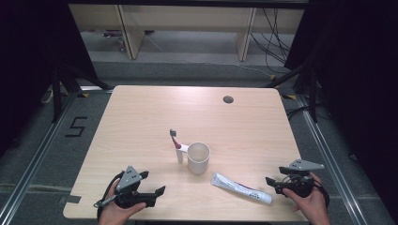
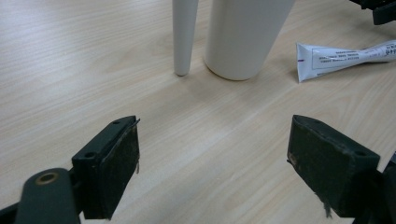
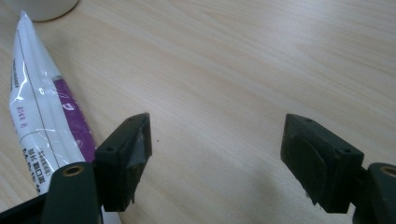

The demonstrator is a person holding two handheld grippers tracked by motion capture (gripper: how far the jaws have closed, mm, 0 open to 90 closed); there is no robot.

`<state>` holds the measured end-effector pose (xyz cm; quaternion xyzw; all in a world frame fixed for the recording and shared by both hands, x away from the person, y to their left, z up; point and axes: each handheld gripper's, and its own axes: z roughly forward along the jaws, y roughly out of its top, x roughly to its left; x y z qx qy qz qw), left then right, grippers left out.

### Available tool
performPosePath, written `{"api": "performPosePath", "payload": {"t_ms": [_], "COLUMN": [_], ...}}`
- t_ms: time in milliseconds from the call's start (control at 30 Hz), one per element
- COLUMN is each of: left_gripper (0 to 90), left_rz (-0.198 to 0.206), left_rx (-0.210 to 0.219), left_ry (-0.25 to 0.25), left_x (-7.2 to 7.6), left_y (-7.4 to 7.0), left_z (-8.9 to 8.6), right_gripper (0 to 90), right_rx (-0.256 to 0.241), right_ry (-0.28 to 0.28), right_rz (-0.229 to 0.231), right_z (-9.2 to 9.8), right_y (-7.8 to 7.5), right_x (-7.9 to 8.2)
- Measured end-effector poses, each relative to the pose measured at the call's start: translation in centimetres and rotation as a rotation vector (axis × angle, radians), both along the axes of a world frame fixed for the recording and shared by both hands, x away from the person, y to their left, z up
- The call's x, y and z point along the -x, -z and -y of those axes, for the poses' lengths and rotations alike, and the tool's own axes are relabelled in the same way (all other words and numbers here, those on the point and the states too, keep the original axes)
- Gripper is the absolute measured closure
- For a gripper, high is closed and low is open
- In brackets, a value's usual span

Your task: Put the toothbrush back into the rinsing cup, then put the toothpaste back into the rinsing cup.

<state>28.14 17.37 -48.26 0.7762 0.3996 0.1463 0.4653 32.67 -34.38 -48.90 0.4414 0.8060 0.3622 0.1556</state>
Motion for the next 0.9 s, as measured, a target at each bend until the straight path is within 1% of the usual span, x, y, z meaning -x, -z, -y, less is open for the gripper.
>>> {"api": "performPosePath", "payload": {"t_ms": [33,100,167,233,267,367,467,500,533,600,633,667,700,733,767,900], "left_gripper": [16.7,16.7,16.7,16.5,16.5,16.4,16.4,16.4,16.4,16.4,16.4,16.4,16.4,16.4,16.4,16.5], "left_rz": [0.004,0.003,0.014,0.012,0.012,0.004,0.007,0.006,0.004,0.001,0.002,0.003,0.001,0.000,-0.001,0.004], "left_rx": [0.006,-0.004,-0.015,-0.032,-0.026,-0.051,-0.056,-0.050,-0.063,-0.074,-0.072,-0.084,-0.082,-0.107,-0.084,-0.089], "left_ry": [-0.004,-0.001,-0.003,0.001,-0.003,0.007,0.012,0.009,0.012,0.016,0.014,0.024,0.019,0.027,0.022,0.018], "left_x": [0.2,0.6,0.9,1.3,1.4,1.8,2.1,2.3,2.5,2.7,2.8,2.9,3.1,3.1,3.3,3.6], "left_y": [0.1,0.1,0.2,0.3,0.4,0.7,0.9,1.0,1.0,1.1,1.2,1.2,1.3,1.2,1.3,1.2], "left_z": [0.0,0.0,0.0,0.0,0.1,0.1,0.2,0.2,0.2,0.2,0.3,0.3,0.3,0.2,0.3,0.3], "right_gripper": [25.5,25.5,25.5,25.5,25.4,25.4,25.4,25.4,25.4,25.4,25.4,25.4,25.4,25.4,25.4,25.4], "right_rx": [0.000,0.000,0.000,0.002,0.001,0.005,0.004,-0.006,-0.006,-0.007,0.004,0.002,0.002,0.000,0.002,0.001], "right_ry": [0.000,0.002,0.003,0.002,0.001,0.001,0.002,-0.004,-0.017,-0.006,0.000,0.002,0.002,0.001,0.002,-0.015], "right_rz": [0.001,0.001,0.001,0.002,0.001,-0.002,0.001,-0.006,0.002,-0.014,0.002,-0.004,-0.004,-0.005,-0.005,0.005], "right_z": [0.0,0.1,0.1,0.0,0.0,0.0,0.0,-0.1,-0.1,-0.1,-0.1,-0.1,-0.1,-0.1,-0.1,-0.3], "right_y": [0.0,0.0,-0.1,-0.1,-0.1,0.0,0.0,0.0,0.1,0.0,0.0,-0.1,-0.1,-0.1,-0.1,-0.4], "right_x": [0.0,0.0,0.0,0.0,0.0,0.0,0.0,-0.1,-0.1,0.0,0.0,0.0,0.0,0.0,0.0,0.0]}}
